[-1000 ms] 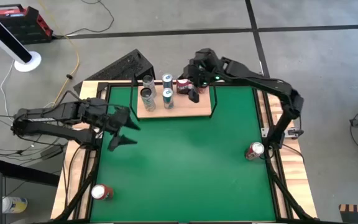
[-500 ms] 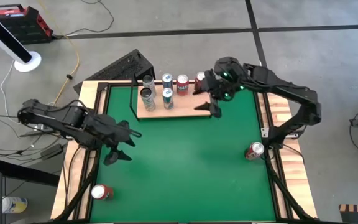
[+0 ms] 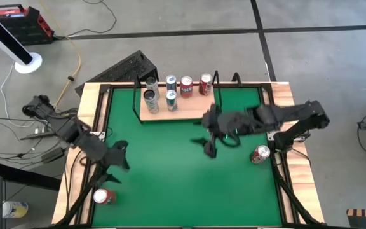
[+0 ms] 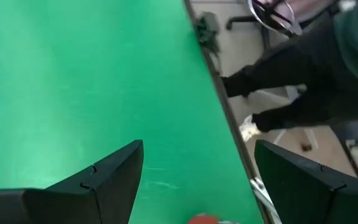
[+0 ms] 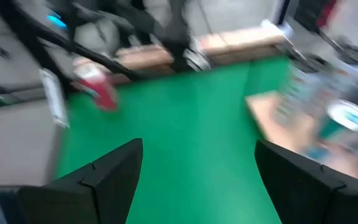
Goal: Place canned beverage on shelf
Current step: Put the orange soda can on the shelf aligned with the other orange soda can
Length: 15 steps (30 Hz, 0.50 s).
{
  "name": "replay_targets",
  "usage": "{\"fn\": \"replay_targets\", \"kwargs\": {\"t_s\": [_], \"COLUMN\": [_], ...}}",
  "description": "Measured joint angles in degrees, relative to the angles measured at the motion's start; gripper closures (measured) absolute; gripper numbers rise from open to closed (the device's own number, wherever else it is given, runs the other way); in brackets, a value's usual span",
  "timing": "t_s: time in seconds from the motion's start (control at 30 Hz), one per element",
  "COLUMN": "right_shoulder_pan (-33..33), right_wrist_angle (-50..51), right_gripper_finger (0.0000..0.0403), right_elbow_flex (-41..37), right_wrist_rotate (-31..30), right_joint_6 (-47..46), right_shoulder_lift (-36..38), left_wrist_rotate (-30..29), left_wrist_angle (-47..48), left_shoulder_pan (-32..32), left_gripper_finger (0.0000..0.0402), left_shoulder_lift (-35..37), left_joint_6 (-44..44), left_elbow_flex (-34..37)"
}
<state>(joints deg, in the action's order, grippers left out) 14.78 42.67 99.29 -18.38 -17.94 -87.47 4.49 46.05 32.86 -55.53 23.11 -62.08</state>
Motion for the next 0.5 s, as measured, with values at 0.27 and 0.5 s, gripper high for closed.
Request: {"fn": "replay_targets", "kwargs": {"t_s": [0.27,0.5], "right_shoulder_pan": [10.58,15.9], "right_wrist_angle": [-5.22,-5.54], "right_gripper_finger": [0.0069,0.0069], "right_elbow_flex": [0.17,-0.04], "right_wrist_rotate": [-8.23,-13.91], "right_joint_6": [-8.86,-11.2], "right_shoulder_lift": [-6.18,-9.69], "left_wrist_rotate": [-11.63,-14.39], "left_wrist_angle": [-4.42,-4.56], "left_shoulder_pan": [17.12,26.8], "left_gripper_finger": [0.0111,0.0111], "left_shoulder_lift": [-1.79,-9.09], "left_joint_6": [9.71,14.35], "left_elbow_flex": [-0.02,-0.02]}}
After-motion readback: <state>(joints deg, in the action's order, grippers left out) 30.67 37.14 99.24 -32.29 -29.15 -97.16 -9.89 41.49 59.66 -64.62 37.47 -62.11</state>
